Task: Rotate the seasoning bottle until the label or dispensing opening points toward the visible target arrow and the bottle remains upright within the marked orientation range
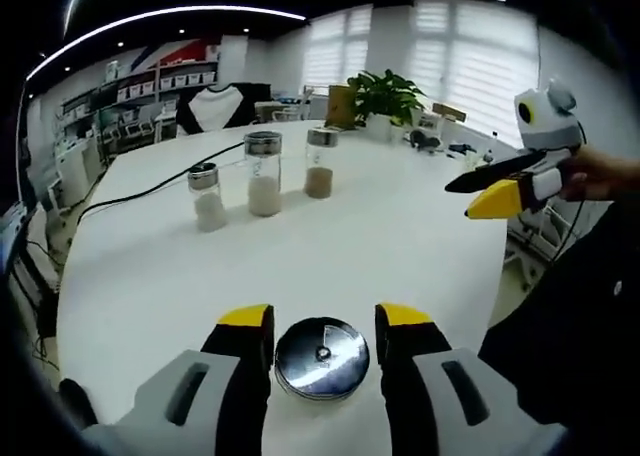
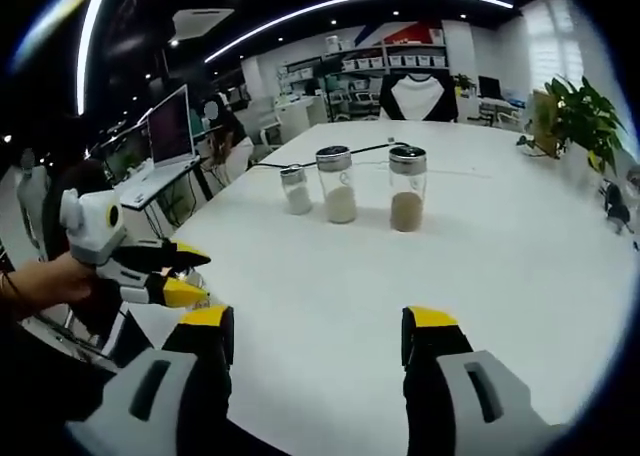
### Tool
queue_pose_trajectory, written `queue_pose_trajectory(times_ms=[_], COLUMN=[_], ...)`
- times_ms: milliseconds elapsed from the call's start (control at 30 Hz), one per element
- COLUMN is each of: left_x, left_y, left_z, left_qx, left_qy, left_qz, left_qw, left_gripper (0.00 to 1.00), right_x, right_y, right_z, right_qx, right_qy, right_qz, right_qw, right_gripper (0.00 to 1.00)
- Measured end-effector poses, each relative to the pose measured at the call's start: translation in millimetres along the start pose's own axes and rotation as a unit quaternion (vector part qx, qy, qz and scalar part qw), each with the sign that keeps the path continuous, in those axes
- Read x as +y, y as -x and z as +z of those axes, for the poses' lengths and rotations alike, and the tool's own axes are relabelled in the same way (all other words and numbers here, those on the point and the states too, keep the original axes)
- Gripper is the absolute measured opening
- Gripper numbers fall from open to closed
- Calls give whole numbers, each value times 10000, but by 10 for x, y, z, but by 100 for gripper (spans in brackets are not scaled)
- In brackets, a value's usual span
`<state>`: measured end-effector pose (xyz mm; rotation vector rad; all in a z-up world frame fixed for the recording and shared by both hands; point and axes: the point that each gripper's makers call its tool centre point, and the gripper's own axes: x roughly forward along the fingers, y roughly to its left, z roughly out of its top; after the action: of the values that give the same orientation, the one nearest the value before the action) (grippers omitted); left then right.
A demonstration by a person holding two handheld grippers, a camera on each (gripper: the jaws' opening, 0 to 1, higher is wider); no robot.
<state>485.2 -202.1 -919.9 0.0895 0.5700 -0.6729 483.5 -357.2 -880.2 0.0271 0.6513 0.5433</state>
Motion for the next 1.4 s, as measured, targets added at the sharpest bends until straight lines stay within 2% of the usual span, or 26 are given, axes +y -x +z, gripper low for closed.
queue_pose_trajectory(times_ms=[167, 333, 700, 833, 1067, 1133, 1267, 1400], left_x=[113, 186, 401, 384, 235, 232, 248, 299], left_y=[105, 243, 553, 543, 361, 324, 243, 183], left_z=[-46, -111, -239, -203, -91, -79, -15, -32], left_qx=[-34, 31, 2, -82, -151, -145, -206, -80], left_qy=[184, 197, 522, 584, 589, 543, 606, 435], left_qz=[155, 316, 866, 873, 762, 753, 796, 945], left_qw=[9997, 9993, 9949, 9944, 9952, 9956, 9948, 9945], left_gripper=[45, 45, 44, 44, 46, 48, 46, 42], right_x=[-6, 12, 86, 68, 46, 38, 11, -20], right_y=[-1, -9, -48, -53, -54, -50, -38, -24], right_z=[1, 20, 46, 54, 54, 55, 47, 45], right_qx=[-4, -17, -7, -8, 2, 1, 10, 7], right_qy=[-6, 29, 128, 126, 120, 123, 110, 93], right_qz=[18, 72, 234, 228, 222, 215, 187, 161], right_qw=[10000, 10000, 9996, 9997, 9997, 9997, 9998, 9998], right_gripper=[67, 67, 67, 67, 67, 67, 67, 67])
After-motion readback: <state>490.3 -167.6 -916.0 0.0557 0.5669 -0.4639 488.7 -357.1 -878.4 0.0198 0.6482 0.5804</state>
